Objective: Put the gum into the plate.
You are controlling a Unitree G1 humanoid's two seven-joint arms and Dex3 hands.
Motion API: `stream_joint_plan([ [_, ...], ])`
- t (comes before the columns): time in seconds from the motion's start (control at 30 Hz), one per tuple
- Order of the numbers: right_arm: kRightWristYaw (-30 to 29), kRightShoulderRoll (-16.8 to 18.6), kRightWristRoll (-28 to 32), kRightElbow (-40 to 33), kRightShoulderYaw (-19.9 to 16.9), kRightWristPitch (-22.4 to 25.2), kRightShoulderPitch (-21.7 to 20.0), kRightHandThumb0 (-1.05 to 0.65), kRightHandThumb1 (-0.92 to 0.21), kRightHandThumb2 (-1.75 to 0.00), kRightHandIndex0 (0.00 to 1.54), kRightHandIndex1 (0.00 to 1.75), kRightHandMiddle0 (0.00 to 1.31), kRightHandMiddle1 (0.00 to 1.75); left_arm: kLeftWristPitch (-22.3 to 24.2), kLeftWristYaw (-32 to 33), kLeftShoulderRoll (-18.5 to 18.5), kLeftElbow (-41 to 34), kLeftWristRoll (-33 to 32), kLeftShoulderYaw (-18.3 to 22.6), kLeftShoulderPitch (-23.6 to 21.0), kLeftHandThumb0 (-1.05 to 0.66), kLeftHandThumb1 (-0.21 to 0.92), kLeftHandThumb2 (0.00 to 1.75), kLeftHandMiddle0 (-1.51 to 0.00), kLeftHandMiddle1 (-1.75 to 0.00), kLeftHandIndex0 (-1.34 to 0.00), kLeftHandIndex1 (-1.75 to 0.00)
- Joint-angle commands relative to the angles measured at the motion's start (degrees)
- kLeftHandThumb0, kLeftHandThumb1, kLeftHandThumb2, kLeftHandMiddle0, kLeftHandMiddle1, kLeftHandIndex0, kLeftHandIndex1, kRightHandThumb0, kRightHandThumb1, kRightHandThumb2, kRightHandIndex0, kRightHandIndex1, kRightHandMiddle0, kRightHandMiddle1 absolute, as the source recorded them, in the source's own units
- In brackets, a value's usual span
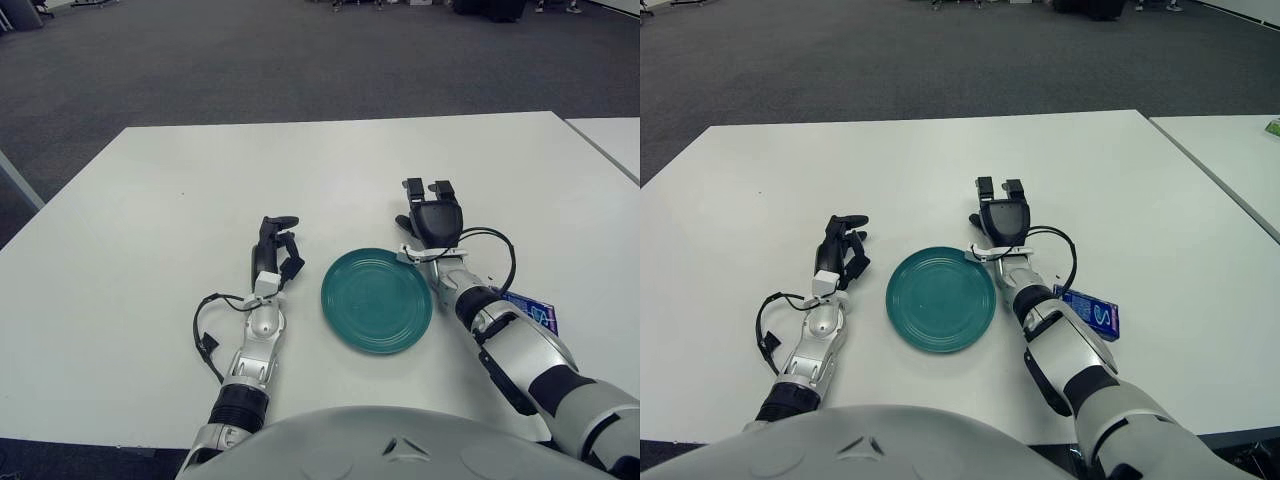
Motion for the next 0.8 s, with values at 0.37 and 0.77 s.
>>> stream_joint_plan([
  [0.37,-3.7,1.3,2.1,0.4,0.1,-1.0,2.2,-0.7,-0.89,-0.39,0.32,0.7,0.0,1.01,2.7,1.1,-0.9,3.1,0.6,0.6,-1.3,-0.68,0.92,0.99,-0.31,-1.14,-0.29,-1.25],
  [0.77,1.6,-8.3,1.2,-27.5,-4.4,4.9,7.2,-0.71,-0.85,-0.38,0.29,0.71,0.0,0.99,-0.4,0.5,-0.4,5.9,0.1,0.8,-2.2,-0.73,0.92,1.01,-0.3,-1.11,-0.28,-1.23],
])
